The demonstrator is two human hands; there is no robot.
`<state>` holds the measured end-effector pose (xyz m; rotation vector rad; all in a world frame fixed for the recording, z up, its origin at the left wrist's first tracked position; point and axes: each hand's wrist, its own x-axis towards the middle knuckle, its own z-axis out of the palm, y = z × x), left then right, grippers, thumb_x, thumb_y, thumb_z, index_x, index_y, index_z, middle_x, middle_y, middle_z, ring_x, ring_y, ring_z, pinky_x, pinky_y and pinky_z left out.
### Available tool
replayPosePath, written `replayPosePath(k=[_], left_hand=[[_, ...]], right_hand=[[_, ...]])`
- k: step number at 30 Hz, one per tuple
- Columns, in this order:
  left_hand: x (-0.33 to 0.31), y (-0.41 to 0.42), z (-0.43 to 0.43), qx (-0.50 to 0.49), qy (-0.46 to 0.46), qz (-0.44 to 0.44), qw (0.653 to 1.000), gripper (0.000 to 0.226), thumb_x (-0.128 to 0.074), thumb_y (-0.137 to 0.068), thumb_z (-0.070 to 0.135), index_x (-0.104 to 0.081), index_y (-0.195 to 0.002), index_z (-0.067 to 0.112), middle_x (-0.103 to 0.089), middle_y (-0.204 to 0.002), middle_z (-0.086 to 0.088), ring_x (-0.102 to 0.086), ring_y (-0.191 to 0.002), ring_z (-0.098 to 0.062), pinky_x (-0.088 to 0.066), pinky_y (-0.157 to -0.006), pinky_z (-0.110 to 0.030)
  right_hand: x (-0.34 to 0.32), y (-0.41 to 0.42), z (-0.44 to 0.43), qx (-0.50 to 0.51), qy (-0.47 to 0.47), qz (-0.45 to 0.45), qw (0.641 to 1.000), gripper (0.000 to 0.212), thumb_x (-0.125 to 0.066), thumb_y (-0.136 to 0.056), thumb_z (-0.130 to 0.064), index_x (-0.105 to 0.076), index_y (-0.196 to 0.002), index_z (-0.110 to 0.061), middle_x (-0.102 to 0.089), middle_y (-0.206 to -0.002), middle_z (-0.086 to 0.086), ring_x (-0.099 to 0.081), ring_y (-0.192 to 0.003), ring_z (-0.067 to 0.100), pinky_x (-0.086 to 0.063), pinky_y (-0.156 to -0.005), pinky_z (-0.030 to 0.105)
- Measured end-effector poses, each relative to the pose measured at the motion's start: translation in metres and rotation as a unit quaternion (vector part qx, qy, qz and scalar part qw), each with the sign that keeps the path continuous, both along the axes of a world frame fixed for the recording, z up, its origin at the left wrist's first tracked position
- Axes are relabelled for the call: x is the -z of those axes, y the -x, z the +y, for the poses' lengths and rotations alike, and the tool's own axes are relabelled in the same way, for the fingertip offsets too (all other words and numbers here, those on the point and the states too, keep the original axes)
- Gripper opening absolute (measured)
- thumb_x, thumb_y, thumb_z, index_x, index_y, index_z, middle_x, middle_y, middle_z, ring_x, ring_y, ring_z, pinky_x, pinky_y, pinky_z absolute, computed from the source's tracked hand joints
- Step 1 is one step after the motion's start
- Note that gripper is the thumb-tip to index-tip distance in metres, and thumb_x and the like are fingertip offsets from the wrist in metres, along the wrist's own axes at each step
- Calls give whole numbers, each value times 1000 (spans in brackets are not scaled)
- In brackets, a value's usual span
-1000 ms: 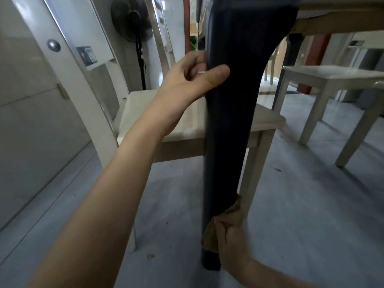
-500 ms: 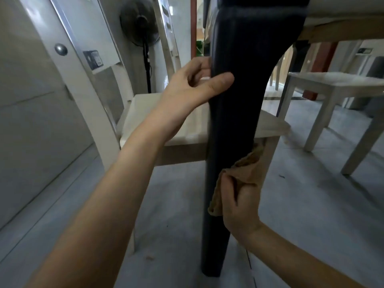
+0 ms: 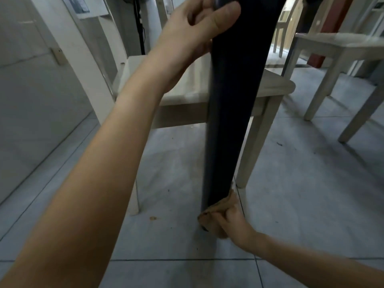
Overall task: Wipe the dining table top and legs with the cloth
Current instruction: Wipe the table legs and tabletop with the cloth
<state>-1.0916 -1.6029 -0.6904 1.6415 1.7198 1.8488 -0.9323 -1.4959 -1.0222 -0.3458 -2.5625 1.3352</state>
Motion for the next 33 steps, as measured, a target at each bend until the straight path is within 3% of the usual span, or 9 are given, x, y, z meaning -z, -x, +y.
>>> replayPosePath(k=[5, 11, 14, 19, 23, 25, 27, 31, 33], left_hand=[[-3, -2, -2, -27, -5, 1, 1000, 53, -67, -83, 23, -48, -124, -4, -60, -120, -21, -63, -113, -28, -49, -99, -46], [-2, 0, -4, -34, 1, 33, 999, 50, -65, -85, 25, -49, -124, -2, -63, -119, -12, -63, -112, -24, -50, -98, -44], [-1, 1, -3, -26, -12, 37, 999, 38, -61, -90, 18, -51, -122, 1, -65, -113, -4, -65, -110, -20, -52, -96, -40], [-1, -2, -2, -15, -26, 23, 999, 24, -64, -86, 20, -57, -107, 12, -71, -97, 9, -67, -104, -19, -54, -90, -38], [-3, -3, -4, -11, -26, 31, 999, 35, -61, -90, 17, -52, -119, 0, -68, -108, -3, -65, -109, -24, -51, -97, -46], [-3, -4, -4, -6, -21, 14, 1000, 47, -63, -87, 19, -48, -125, -5, -64, -117, -15, -63, -112, -29, -49, -99, -50], [-6, -4, -3, -16, -20, -15, 1000, 57, -69, -80, 24, -50, -126, -3, -63, -122, -17, -63, -113, -28, -49, -100, -49], [-9, 1, -1, -39, -10, -28, 999, 63, -76, -71, 29, -55, -124, 3, -68, -117, -4, -65, -109, -17, -53, -93, -34], [-8, 2, -1, -30, -17, -37, 999, 56, -76, -73, 18, -55, -123, 2, -70, -110, 1, -67, -105, -13, -53, -86, -24]], right_hand=[[6, -2, -10, 50, 88, -17, 995, 39, -63, -89, 0, -49, -124, 10, -61, -94, -34, -58, -91, -13, -45, -95, 12], [-28, 12, -25, 135, 200, 161, 957, 46, -71, -82, -22, -56, -120, -1, -66, -109, -1, -63, -96, -1, -49, -80, 7], [-11, 12, -25, 141, 150, 139, 969, 73, -69, -74, -51, -54, -126, -1, -65, -112, -2, -61, -101, -2, -49, -86, 9], [33, 4, -16, 96, 171, 40, 980, 53, -71, -83, -3, -49, -126, 18, -66, -93, -22, -63, -90, -5, -46, -80, 4], [27, -1, -13, 82, 205, 38, 975, 77, -81, -72, -37, -53, -125, 13, -67, -96, -23, -64, -92, -4, -48, -88, 10], [15, 1, -16, 76, 232, 34, 969, 50, -76, -78, -4, -55, -122, 7, -68, -93, -23, -63, -89, -6, -50, -89, 14], [-15, 6, -21, 87, 236, 85, 964, 52, -75, -73, 11, -55, -118, -6, -70, -86, -22, -65, -81, -6, -50, -75, 8], [-109, 27, -18, 127, 260, 245, 926, 55, -86, -68, -11, -61, -111, 12, -71, -72, -14, -66, -71, -7, -48, -63, 5], [-170, 33, -19, 144, 218, 341, 903, 50, -85, -65, -36, -71, -98, -2, -74, -85, -9, -69, -84, 0, -51, -72, 9]])
